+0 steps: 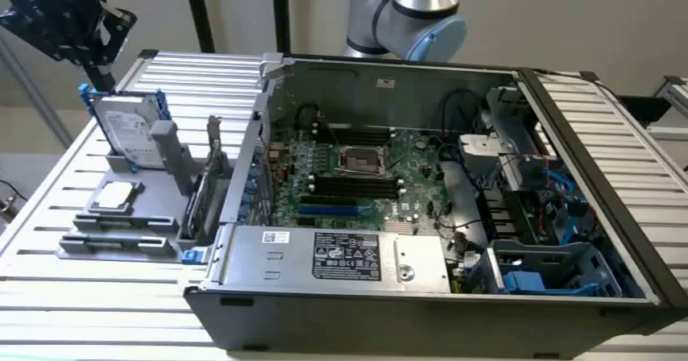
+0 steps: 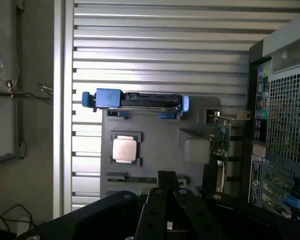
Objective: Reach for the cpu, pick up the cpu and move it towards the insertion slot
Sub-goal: 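Reach for the cpu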
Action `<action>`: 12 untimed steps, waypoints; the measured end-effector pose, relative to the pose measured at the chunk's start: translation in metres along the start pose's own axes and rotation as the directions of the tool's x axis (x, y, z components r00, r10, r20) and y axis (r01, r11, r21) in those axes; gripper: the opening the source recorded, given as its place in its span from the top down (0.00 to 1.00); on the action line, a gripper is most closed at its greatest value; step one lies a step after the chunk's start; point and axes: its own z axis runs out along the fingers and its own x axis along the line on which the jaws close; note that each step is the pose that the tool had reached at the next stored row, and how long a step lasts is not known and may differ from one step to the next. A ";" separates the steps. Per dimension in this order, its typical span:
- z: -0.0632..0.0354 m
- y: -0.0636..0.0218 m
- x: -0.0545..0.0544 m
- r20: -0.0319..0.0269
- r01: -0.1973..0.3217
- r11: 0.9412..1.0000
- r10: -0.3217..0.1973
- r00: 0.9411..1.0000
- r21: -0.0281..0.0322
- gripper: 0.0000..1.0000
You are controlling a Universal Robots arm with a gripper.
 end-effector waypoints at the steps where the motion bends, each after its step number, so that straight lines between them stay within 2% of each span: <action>1: 0.0000 0.0000 0.000 0.000 0.000 1.000 0.000 1.000 0.000 0.89; 12: 0.0000 -0.0004 0.001 0.000 0.000 1.000 0.000 1.000 0.000 0.89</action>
